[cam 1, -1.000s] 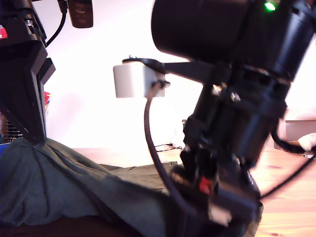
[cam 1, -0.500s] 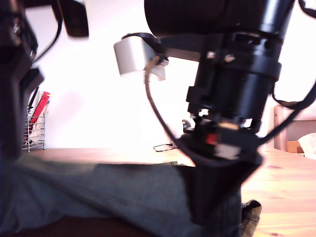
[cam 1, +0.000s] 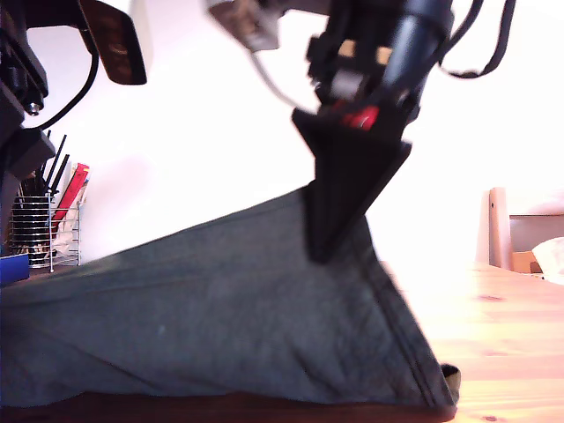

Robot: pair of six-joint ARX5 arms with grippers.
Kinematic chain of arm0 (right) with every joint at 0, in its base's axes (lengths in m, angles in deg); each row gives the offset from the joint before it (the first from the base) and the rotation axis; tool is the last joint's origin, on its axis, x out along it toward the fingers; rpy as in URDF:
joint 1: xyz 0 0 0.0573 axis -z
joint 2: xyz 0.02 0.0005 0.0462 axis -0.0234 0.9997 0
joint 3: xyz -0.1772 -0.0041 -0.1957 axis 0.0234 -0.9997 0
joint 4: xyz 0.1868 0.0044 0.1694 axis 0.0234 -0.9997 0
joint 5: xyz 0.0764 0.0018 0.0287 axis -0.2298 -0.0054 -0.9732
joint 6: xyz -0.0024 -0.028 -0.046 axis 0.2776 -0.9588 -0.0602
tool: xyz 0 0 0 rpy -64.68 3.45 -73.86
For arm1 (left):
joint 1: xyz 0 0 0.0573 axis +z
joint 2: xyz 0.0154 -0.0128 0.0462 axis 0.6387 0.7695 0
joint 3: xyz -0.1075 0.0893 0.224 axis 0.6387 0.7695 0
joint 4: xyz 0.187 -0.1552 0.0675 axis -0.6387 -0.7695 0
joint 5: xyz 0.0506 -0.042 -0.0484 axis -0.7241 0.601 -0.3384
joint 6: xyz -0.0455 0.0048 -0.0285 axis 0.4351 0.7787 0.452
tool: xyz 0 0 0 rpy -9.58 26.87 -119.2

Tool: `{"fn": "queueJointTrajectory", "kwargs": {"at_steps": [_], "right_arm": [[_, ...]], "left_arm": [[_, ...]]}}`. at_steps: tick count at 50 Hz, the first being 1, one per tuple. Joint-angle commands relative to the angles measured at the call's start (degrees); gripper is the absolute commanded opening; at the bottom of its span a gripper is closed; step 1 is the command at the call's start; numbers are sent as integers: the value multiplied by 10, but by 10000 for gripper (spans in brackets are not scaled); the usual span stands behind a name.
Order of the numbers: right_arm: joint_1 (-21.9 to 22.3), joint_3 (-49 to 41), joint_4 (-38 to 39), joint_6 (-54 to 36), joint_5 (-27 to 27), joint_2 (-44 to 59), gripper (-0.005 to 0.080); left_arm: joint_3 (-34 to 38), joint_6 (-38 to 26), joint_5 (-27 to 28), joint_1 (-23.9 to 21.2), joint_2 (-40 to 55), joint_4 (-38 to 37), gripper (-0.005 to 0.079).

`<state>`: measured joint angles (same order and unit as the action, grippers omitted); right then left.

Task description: Fold the underwear in front of you. After folding it, place it to the left side.

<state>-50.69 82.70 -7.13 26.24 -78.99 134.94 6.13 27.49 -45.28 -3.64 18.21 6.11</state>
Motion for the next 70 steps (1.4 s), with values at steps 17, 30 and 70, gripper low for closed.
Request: {"fn": "queueJointTrajectory", "kwargs": {"at_steps": [17,30,70], "right_arm": [[-1,-7,-101,-3,-82,-12,-12],[2,-5,-101,-11,-103,-26,-12],[117,33,67,-49,-79,-17,-12]], "left_arm": [[-9,-5,65,2,2,-83,-21],[-46,-12,73,5,2,-98,-21],[-73,-107,11,142,9,86,-21]]}}
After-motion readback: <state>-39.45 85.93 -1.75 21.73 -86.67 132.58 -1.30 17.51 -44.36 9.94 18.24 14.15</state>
